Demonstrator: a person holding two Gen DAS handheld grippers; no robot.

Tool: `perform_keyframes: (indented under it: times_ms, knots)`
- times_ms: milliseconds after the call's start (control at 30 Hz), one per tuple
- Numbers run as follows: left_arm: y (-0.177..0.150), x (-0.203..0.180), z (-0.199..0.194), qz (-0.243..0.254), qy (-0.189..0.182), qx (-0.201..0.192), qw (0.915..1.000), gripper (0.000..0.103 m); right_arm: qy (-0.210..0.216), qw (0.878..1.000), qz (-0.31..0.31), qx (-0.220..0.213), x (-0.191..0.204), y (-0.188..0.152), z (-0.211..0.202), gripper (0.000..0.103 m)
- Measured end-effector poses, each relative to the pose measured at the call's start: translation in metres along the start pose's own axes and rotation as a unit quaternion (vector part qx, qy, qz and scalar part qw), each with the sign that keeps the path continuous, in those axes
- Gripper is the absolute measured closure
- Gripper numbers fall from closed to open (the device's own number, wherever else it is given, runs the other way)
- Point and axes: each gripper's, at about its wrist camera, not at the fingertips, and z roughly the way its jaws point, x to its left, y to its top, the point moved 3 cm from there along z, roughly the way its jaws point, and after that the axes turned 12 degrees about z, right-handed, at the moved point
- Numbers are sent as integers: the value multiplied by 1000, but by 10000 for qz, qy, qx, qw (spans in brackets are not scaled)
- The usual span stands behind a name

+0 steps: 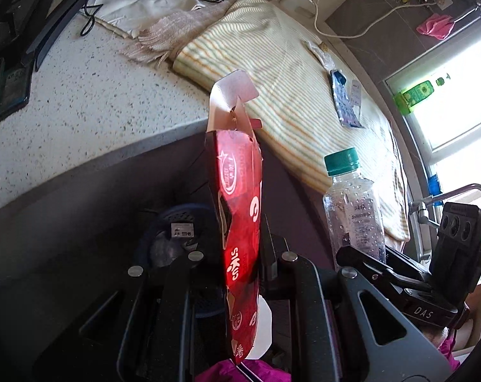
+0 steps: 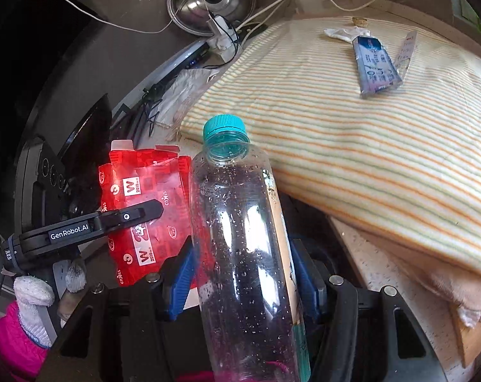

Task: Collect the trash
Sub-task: 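Carry the tissue pack and water bottle down toward the blue basket with both tools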

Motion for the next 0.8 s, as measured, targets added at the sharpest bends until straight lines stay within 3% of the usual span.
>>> perform_keyframes:
  times_ms: [367, 800]
  knots:
    - [-41, 13, 27, 104, 87, 500, 9987, 90, -319, 9992, 149, 172, -5, -32, 46, 43]
    - [-52, 9, 55, 233, 257, 741, 9966, 89, -517, 9984, 168, 161, -12, -45, 81, 43]
